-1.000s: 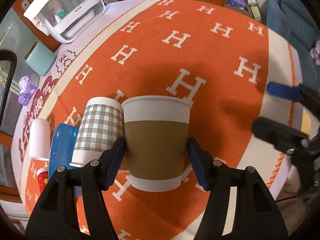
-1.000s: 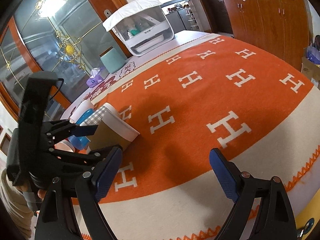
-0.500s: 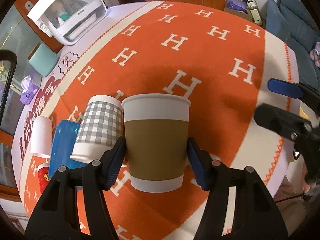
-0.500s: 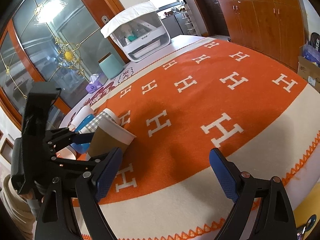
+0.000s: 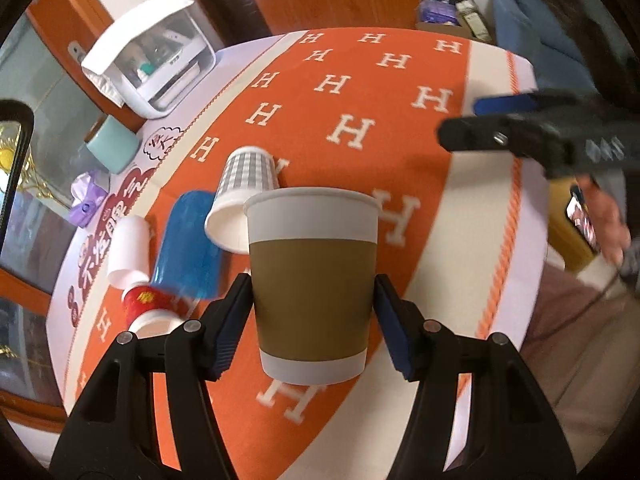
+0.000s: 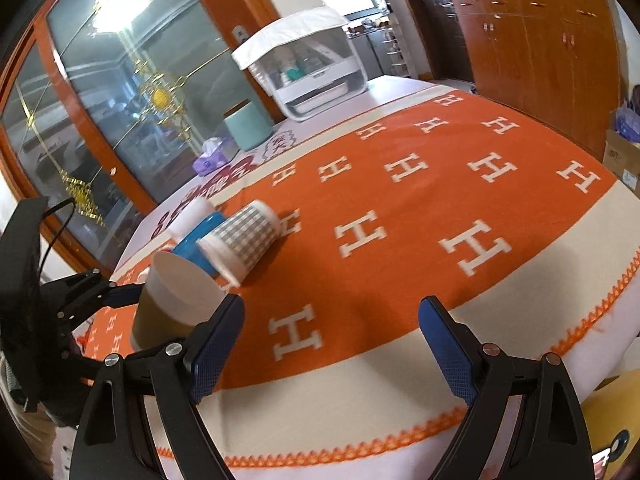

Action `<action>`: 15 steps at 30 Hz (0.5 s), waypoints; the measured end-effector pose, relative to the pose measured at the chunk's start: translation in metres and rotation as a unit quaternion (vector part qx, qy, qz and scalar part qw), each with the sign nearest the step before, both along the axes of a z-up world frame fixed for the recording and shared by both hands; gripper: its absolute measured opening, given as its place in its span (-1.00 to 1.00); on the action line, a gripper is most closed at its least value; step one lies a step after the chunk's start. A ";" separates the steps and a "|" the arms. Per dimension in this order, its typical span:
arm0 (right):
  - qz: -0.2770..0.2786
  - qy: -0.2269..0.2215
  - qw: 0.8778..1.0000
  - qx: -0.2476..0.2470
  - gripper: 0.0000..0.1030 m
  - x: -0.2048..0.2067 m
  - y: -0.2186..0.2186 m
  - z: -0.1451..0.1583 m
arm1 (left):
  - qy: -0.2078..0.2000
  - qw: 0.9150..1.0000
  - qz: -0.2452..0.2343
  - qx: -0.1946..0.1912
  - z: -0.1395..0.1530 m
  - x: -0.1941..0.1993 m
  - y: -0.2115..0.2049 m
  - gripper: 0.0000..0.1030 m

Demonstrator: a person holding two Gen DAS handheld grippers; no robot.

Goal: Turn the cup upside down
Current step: 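Lift the brown-sleeved cup off the table with the left tool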

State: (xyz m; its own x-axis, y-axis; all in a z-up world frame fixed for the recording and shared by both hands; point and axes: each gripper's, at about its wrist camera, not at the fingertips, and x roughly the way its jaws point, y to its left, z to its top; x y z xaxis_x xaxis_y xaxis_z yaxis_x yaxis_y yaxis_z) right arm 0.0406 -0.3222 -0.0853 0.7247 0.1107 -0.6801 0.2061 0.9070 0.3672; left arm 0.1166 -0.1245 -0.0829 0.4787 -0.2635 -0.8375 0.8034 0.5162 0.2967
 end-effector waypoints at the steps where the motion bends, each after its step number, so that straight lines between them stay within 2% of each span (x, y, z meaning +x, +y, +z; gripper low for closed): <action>1: 0.005 0.003 1.000 -0.002 0.75 0.000 0.006 -0.001 | -0.006 1.000 -0.010 0.001 0.001 -0.008 0.011 0.13; 4: 0.019 0.014 1.000 -0.004 0.75 -0.001 0.022 -0.004 | -0.009 1.000 -0.028 0.004 -0.002 -0.020 0.034 0.13; 8: 0.035 0.027 0.999 -0.008 0.75 0.001 0.040 -0.009 | -0.003 0.999 -0.031 0.025 -0.018 -0.027 0.060 0.13; 15: 0.058 0.042 0.997 -0.022 0.75 0.008 0.063 -0.012 | 0.019 0.998 -0.044 0.044 -0.040 -0.022 0.079 0.13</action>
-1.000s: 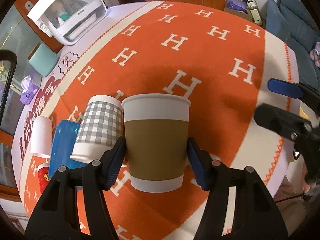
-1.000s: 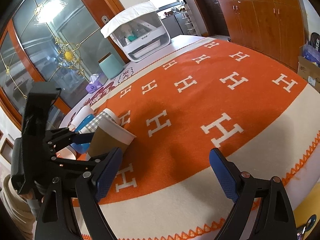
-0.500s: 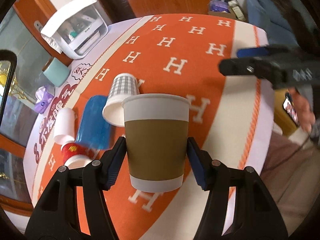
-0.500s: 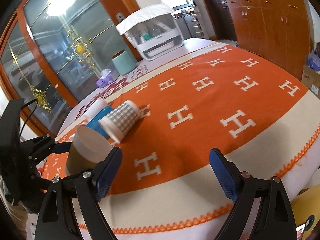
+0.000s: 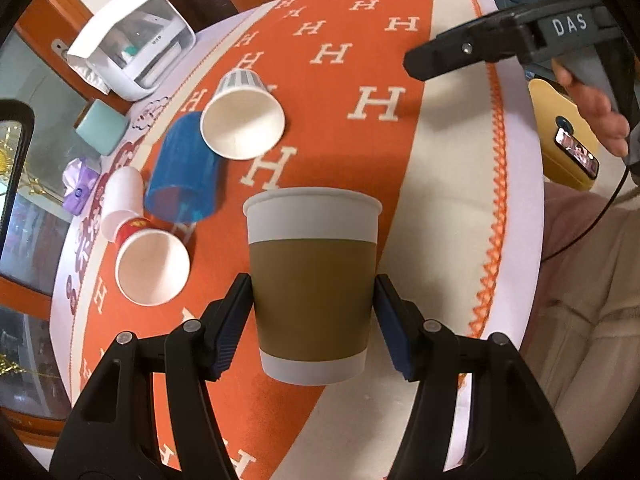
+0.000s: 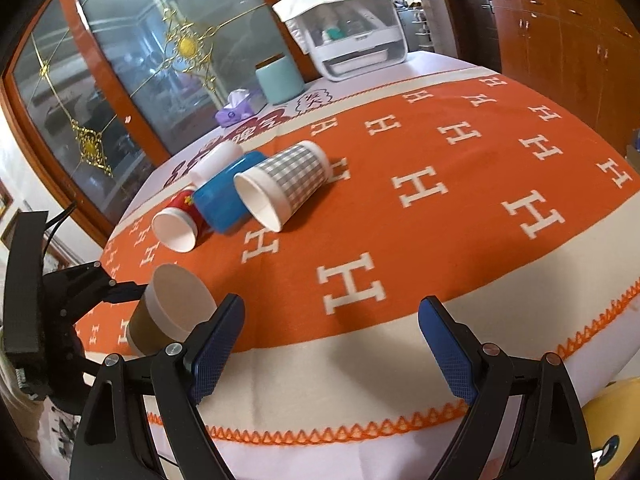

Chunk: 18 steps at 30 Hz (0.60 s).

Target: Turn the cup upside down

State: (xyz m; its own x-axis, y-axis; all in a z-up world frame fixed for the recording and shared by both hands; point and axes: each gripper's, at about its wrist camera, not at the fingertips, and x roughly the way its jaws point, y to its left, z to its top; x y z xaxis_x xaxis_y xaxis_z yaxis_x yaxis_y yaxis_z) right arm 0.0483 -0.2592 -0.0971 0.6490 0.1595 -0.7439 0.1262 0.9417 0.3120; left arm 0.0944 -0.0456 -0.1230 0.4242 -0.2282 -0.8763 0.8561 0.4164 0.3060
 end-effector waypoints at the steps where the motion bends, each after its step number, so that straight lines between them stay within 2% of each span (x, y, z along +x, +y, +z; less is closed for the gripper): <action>1: 0.001 0.002 1.000 -0.001 0.75 0.002 0.001 0.000 | 0.003 1.000 -0.004 -0.001 -0.002 0.000 0.001 0.13; 8: 0.009 0.013 1.000 -0.002 0.75 0.009 0.008 -0.004 | 0.014 0.999 -0.046 0.004 -0.007 -0.001 -0.004 0.17; 12: 0.014 0.017 1.000 -0.002 0.75 0.010 0.010 -0.006 | 0.051 0.998 -0.031 -0.010 -0.002 0.009 -0.006 0.18; 18: 0.031 0.017 0.999 -0.003 0.75 0.013 0.017 -0.005 | 0.051 0.998 -0.009 -0.021 0.008 0.012 -0.002 0.18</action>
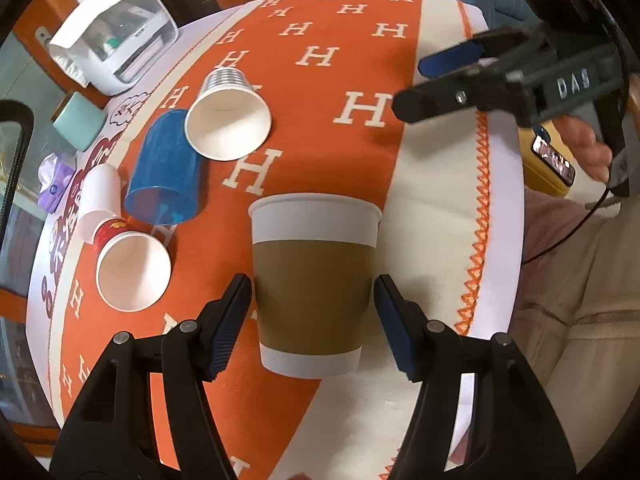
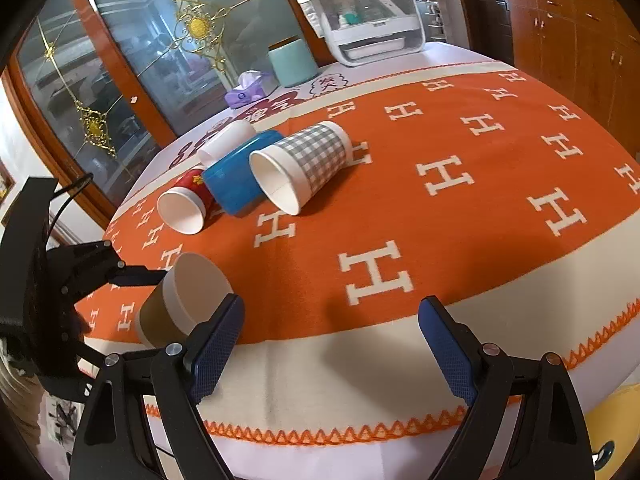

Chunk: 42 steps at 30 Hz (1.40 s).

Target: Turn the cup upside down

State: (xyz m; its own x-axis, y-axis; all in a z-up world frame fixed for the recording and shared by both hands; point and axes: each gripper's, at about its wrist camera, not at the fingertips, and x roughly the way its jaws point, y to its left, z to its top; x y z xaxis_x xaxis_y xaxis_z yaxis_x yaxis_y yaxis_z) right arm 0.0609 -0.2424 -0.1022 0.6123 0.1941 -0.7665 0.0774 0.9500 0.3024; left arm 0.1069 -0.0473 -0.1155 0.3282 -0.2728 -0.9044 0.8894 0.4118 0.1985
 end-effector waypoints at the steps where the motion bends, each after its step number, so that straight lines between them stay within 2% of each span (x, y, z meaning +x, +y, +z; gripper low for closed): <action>1: 0.004 -0.002 1.000 0.000 0.75 0.000 0.002 0.001 | 0.002 1.000 0.004 -0.004 0.003 0.000 0.001 0.18; 5: 0.028 -0.011 1.000 -0.004 0.75 -0.001 0.010 0.006 | -0.001 1.000 0.012 -0.021 0.015 -0.006 0.004 0.21; 8: 0.067 -0.021 0.997 -0.009 0.75 0.000 0.020 0.016 | -0.010 0.999 0.027 -0.033 0.026 -0.014 0.009 0.28; 12: 0.145 -0.033 0.987 -0.063 0.75 0.004 0.045 0.028 | -0.037 0.995 0.079 -0.045 0.041 -0.025 0.022 0.28; 15: 0.197 -0.032 0.974 -0.102 0.75 0.007 0.067 0.033 | -0.059 0.984 0.155 -0.058 0.052 -0.029 0.038 0.28; 17: 0.232 -0.034 0.964 -0.126 0.75 0.010 0.081 0.037 | -0.051 0.970 0.226 -0.069 0.057 -0.028 0.053 0.28; 18: 0.249 -0.037 0.957 -0.144 0.75 0.011 0.089 0.039 | -0.044 0.964 0.251 -0.076 0.058 -0.028 0.060 0.28; 21: 0.297 -0.046 0.933 -0.196 0.75 0.015 0.114 0.044 | -0.026 0.931 0.349 -0.107 0.060 -0.028 0.086 0.28; 24: 0.350 -0.048 0.903 -0.244 0.75 0.018 0.139 0.045 | -0.037 0.895 0.427 -0.123 0.057 -0.035 0.110 0.28; 25: 0.364 -0.048 0.895 -0.254 0.75 0.019 0.147 0.044 | -0.043 0.884 0.447 -0.126 0.055 -0.038 0.115 0.28; 26: 0.381 -0.048 0.884 -0.268 0.74 0.019 0.155 0.043 | -0.042 0.878 0.460 -0.130 0.052 -0.042 0.121 0.28; 28: 0.413 -0.047 0.860 -0.295 0.73 0.018 0.171 0.041 | -0.032 0.869 0.475 -0.133 0.046 -0.047 0.126 0.27; 33: 0.473 -0.040 0.804 -0.358 0.69 0.016 0.202 0.025 | -0.019 0.860 0.490 -0.138 0.029 -0.060 0.126 0.27; 36: 0.496 -0.031 0.775 -0.391 0.67 0.015 0.216 0.012 | -0.017 0.853 0.502 -0.142 0.020 -0.065 0.131 0.27; 38: 0.504 -0.025 0.761 -0.407 0.67 0.017 0.221 0.004 | -0.011 0.844 0.515 -0.150 0.015 -0.067 0.140 0.27; 42: 0.521 -0.020 0.731 -0.440 0.67 0.017 0.233 -0.011 | 0.002 0.832 0.531 -0.160 0.006 -0.066 0.155 0.27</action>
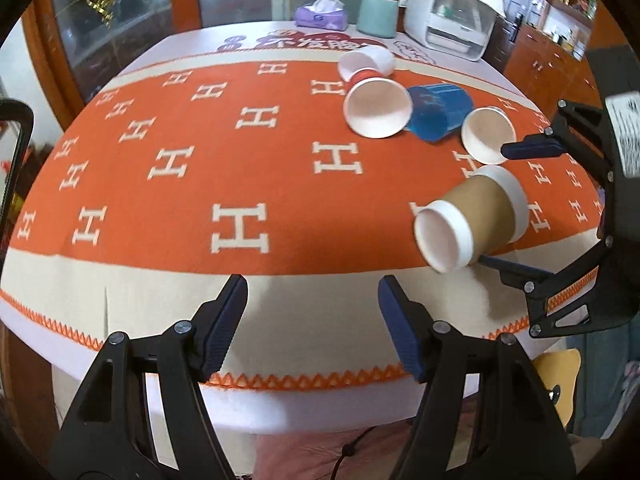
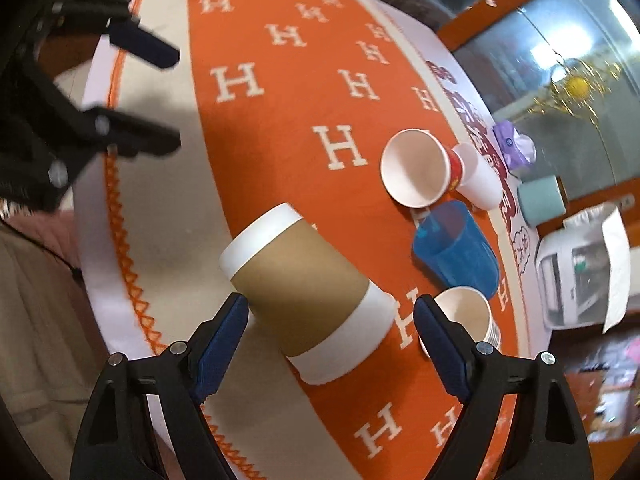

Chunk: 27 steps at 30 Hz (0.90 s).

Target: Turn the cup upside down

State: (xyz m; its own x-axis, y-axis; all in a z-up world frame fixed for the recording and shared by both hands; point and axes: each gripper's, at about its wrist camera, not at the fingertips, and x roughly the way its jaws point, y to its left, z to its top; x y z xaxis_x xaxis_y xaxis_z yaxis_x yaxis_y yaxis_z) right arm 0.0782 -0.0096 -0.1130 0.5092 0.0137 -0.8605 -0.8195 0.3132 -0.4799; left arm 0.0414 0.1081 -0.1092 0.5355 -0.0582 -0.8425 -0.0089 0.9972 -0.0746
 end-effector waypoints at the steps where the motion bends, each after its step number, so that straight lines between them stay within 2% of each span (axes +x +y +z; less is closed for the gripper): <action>1: 0.007 -0.001 1.000 -0.008 0.67 0.001 0.003 -0.003 | 0.001 1.000 0.003 -0.002 -0.002 0.000 0.004 0.27; 7: 0.042 -0.012 0.997 -0.068 0.66 0.003 0.024 -0.027 | 0.017 1.000 0.017 -0.017 -0.015 0.002 0.019 0.27; 9: 0.054 -0.011 0.994 -0.090 0.52 0.005 0.032 -0.037 | 0.020 0.999 0.020 -0.018 -0.018 0.001 0.022 0.27; 10: 0.058 -0.024 0.993 -0.103 0.47 0.007 0.034 -0.041 | 0.022 0.999 0.022 -0.019 -0.020 0.001 0.024 0.27; 12: 0.068 -0.035 0.990 -0.122 0.45 0.009 0.039 -0.047 | 0.024 0.999 0.026 -0.024 -0.022 0.001 0.028 0.27; 15: 0.067 -0.029 0.989 -0.126 0.35 0.014 0.046 -0.047 | 0.025 0.999 0.029 -0.030 -0.023 0.002 0.033 0.27; 19: 0.036 -0.005 0.997 -0.066 0.31 0.027 0.045 -0.020 | 0.022 0.999 0.028 -0.038 -0.022 0.003 0.035 0.27; 22: -0.017 0.028 0.999 0.019 0.30 0.045 0.036 0.004 | 0.016 0.999 0.020 -0.042 -0.019 0.005 0.033 0.27; 25: -0.077 0.072 0.987 0.124 0.30 0.063 0.017 0.020 | 0.006 0.999 0.012 -0.052 -0.015 0.007 0.029 0.27; 27: -0.122 0.094 0.968 0.197 0.29 0.074 -0.002 0.024 | -0.001 0.998 0.010 -0.058 -0.012 0.009 0.027 0.27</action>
